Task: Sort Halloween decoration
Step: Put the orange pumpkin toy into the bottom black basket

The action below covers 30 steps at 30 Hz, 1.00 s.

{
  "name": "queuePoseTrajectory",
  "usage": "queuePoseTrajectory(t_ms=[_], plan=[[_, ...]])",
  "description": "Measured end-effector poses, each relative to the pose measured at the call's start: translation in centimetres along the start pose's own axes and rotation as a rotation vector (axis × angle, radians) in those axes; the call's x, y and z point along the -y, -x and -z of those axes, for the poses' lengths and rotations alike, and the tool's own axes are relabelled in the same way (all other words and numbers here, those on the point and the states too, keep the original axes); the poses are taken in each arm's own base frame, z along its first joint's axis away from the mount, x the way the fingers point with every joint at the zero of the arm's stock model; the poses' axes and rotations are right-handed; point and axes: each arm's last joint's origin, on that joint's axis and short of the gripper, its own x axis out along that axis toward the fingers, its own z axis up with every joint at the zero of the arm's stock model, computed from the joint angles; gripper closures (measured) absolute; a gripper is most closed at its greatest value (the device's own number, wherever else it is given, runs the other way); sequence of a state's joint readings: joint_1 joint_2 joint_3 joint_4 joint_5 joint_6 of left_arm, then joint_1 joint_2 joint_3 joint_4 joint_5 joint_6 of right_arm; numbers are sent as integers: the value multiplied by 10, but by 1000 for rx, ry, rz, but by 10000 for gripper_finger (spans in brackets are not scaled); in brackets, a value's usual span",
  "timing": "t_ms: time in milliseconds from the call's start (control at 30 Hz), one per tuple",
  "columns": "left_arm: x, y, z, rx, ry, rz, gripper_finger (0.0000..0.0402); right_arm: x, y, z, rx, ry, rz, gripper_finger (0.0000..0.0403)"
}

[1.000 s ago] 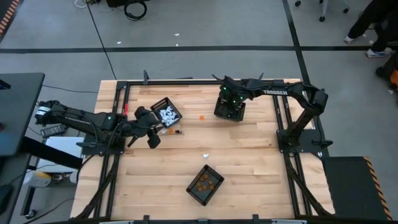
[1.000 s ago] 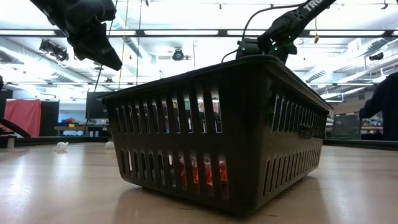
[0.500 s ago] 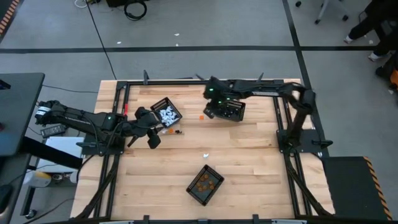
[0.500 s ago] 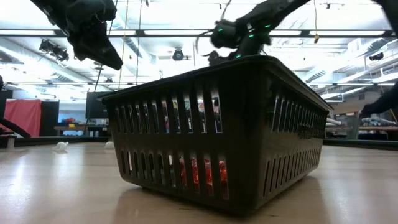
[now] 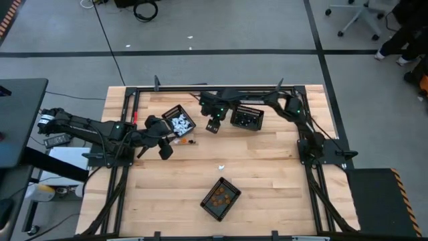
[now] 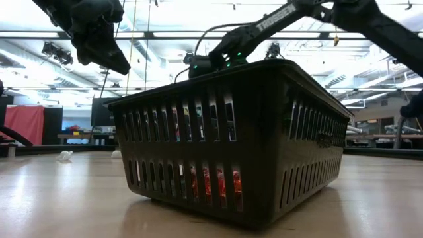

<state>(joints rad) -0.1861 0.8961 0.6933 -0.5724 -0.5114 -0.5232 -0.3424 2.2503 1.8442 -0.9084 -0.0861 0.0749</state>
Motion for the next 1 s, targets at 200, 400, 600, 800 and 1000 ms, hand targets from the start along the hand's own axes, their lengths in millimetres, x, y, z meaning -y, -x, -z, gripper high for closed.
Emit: queuePoseTrajectory(t_ms=[200, 400, 600, 800, 1000], plan=[[0, 0, 0, -2, -1, -1, 269, 1, -22, -2, -94, -10, -20, 168], [0, 0, 0, -2, -1, -1, 269, -1, -22, 0, -115, 4, 6, 176], [-1, 0, 1, -8, -10, -5, 269, -3, -22, 4, -152, 17, 22, 213], [-1, 0, 2, -21, -25, -12, 269, -7, -25, 4, -155, 42, 51, 254], [-2, 0, 4, -35, -12, -20, 269, -13, -27, 5, -156, 83, 81, 286]])
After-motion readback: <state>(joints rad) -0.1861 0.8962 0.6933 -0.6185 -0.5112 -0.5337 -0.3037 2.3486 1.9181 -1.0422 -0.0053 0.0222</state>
